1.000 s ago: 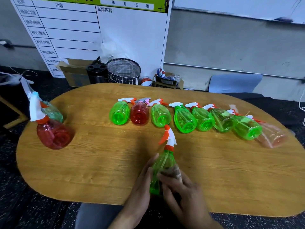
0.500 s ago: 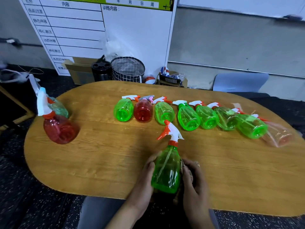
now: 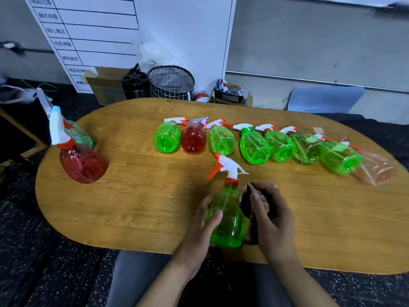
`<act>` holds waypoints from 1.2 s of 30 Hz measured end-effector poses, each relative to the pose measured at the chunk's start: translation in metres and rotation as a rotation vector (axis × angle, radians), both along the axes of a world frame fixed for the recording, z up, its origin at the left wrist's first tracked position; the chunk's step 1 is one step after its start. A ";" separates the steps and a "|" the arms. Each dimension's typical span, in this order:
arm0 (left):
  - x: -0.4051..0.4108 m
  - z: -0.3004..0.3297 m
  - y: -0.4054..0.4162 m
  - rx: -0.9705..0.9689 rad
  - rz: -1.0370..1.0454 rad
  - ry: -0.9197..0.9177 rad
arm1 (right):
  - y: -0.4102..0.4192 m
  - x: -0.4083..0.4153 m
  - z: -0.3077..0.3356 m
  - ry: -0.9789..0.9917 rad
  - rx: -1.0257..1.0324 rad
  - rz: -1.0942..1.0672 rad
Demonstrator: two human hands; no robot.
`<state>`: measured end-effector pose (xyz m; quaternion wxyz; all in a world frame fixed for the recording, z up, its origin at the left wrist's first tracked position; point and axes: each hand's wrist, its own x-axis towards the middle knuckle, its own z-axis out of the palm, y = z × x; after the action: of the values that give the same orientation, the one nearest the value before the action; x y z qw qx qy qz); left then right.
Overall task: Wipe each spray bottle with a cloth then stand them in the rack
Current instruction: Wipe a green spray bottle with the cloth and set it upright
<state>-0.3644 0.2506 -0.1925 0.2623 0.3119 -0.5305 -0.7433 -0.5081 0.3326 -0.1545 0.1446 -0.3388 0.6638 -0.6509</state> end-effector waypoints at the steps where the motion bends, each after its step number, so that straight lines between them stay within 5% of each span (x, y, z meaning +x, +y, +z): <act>1: 0.000 0.001 0.000 0.018 -0.011 0.010 | -0.005 -0.004 0.006 0.028 0.011 0.015; 8: 0.002 -0.003 -0.001 0.042 -0.022 0.061 | -0.027 -0.002 -0.005 0.383 0.262 0.079; 17: -0.004 -0.009 -0.003 -0.106 0.030 0.013 | 0.030 0.012 -0.032 0.916 0.139 0.358; 23: -0.002 -0.010 0.000 -0.087 -0.018 0.017 | 0.001 -0.005 0.001 0.529 0.120 0.139; 26: -0.001 -0.010 -0.001 -0.039 -0.040 0.037 | -0.021 -0.007 -0.001 0.494 0.241 0.065; 36: -0.005 -0.012 -0.001 -0.142 0.019 -0.002 | 0.028 0.008 -0.026 0.857 0.117 0.370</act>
<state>-0.3695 0.2492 -0.2042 0.2901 0.2982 -0.5792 -0.7010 -0.4999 0.3604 -0.1804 -0.0098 -0.6809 0.6278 -0.3770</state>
